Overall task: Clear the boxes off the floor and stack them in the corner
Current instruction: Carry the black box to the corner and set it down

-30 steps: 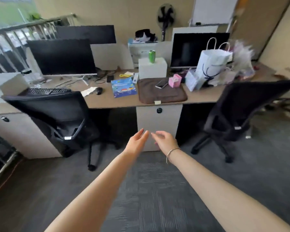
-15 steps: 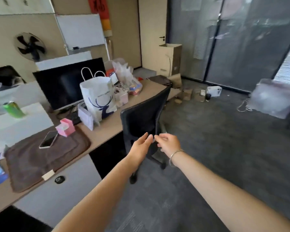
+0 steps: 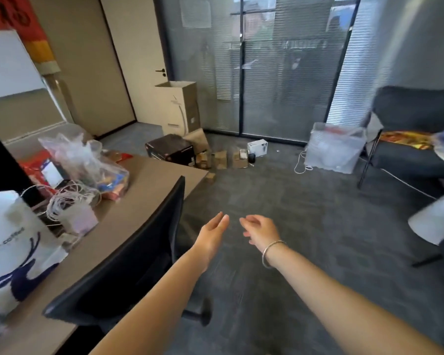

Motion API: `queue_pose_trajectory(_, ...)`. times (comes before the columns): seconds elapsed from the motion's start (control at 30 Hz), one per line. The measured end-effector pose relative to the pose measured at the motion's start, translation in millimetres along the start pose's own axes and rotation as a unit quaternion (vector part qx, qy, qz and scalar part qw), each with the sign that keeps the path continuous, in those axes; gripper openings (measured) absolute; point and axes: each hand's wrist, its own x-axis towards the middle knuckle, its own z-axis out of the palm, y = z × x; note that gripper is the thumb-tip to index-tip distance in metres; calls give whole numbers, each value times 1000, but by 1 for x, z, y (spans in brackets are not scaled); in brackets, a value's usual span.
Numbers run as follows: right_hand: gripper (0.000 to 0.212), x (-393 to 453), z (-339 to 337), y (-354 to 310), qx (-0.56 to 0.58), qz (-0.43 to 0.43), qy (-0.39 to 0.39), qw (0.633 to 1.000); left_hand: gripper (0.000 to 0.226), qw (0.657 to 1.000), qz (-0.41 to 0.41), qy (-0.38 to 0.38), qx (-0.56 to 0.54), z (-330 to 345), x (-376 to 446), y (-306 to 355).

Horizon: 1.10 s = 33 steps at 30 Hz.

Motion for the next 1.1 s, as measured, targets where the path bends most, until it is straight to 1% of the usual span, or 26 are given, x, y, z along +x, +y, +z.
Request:
queue_pose_trajectory(0.03,41,19,-1,-3,-7,-1,-2,1000,58,1000,-2,1,7,3,20,6)
queue_pose_trajectory(0.13,40,112,-11,-16,-17,-7,-14,1000,58,1000,0,13,3,16,106,37)
queue_pose_trajectory(0.27,37,227,-23,-51,-29,-19,-21,999,57,1000,7,28,-1,23,212,85)
queue_pose_trajectory(0.37,39,312,-21,-71,-38,-10,-29,999,56,999,-12,34,-10,20,288,114)
queue_pose_trajectory(0.4,39,346,-17,-77,-44,-10,-35,998,56,999,-11,39,-16,17,319,123)
queue_pose_trajectory(0.47,39,375,-12,-85,-55,-12,-36,998,56,999,-22,45,-20,11,346,134)
queue_pose_trajectory(0.5,39,415,-5,-90,-56,-16,-46,997,56,998,-20,47,-19,7,385,143)
queue_pose_trajectory(0.63,38,531,15,-114,-76,-26,-54,995,56,998,-23,52,-15,-10,506,172)
queue_pose_trajectory(0.8,41,680,39,-158,-102,-23,-53,993,56,997,-30,62,-17,-40,653,219)
queue_pose_trajectory(0.9,38,757,51,-181,-80,-17,-61,995,56,997,-48,61,-15,-55,730,245)
queue_pose_trajectory(0.97,38,795,55,-188,-68,-10,-68,995,56,997,-58,51,-14,-61,767,255)
queue_pose_trajectory(1.03,38,850,62,-193,-64,5,-77,995,56,998,-56,40,-9,-67,822,265)
queue_pose_trajectory(1.1,37,901,69,-196,-66,17,-79,995,56,997,-68,43,-14,-73,871,271)
